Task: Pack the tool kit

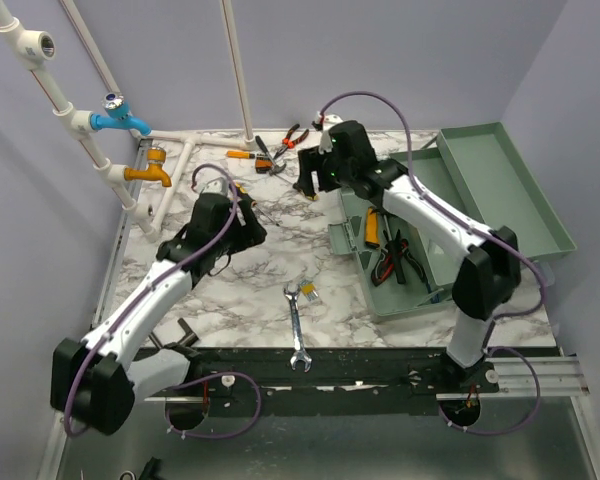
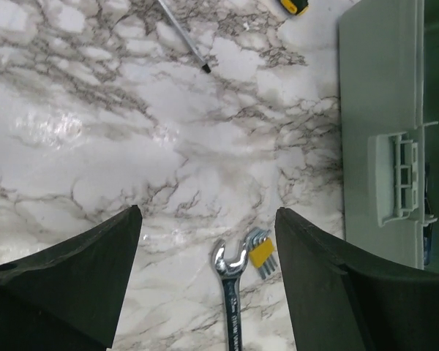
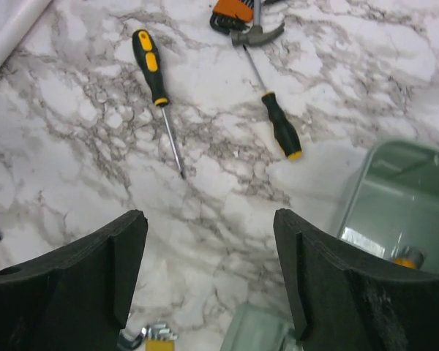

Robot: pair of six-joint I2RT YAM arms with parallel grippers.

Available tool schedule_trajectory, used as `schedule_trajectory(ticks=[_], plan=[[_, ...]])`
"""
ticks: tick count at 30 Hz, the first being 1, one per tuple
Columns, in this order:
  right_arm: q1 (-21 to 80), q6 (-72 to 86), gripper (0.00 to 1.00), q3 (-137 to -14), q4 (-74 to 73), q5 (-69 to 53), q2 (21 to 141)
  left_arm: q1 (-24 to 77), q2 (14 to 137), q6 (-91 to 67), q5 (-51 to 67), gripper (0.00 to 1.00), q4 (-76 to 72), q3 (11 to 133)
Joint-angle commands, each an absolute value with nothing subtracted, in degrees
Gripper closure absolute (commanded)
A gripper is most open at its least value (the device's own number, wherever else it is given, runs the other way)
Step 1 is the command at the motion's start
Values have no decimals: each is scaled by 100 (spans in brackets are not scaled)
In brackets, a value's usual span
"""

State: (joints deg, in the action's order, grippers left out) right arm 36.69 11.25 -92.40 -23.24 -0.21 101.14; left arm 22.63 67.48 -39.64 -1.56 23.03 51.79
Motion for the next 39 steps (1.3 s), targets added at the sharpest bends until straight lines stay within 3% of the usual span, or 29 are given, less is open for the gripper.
schedule_trajectory(ticks=[1,13,17,21,29,31,33,39], plan=[[3682,464,24,-10288,-2539,-282,11273,2285,5451,-4417,-403,24,1363,3936],[3666,-175,25,-13799,-3502,1052,14792,2285,3659,-4272,-304,25,1522,2568],[3614,-290,24,-14148,-3560,1571,15337,2278,3595,-4212,-338,25,1575,2573],[3576,-237,27,-14058,-3825,1249,15413,2276,3644,-4110,-413,25,1582,2638],[3577,341,52,-12780,-4280,-448,14629,2268,3795,-4078,-388,25,1522,2770],[3581,458,67,-12621,-4433,-495,14525,2268,3803,-4078,-356,25,1486,2753],[3584,571,97,-12595,-4575,-548,14474,2267,3809,-4087,-327,25,1486,2755],[3676,721,99,-12283,-4234,-656,13777,2263,3744,-4135,-266,25,1459,2697]])
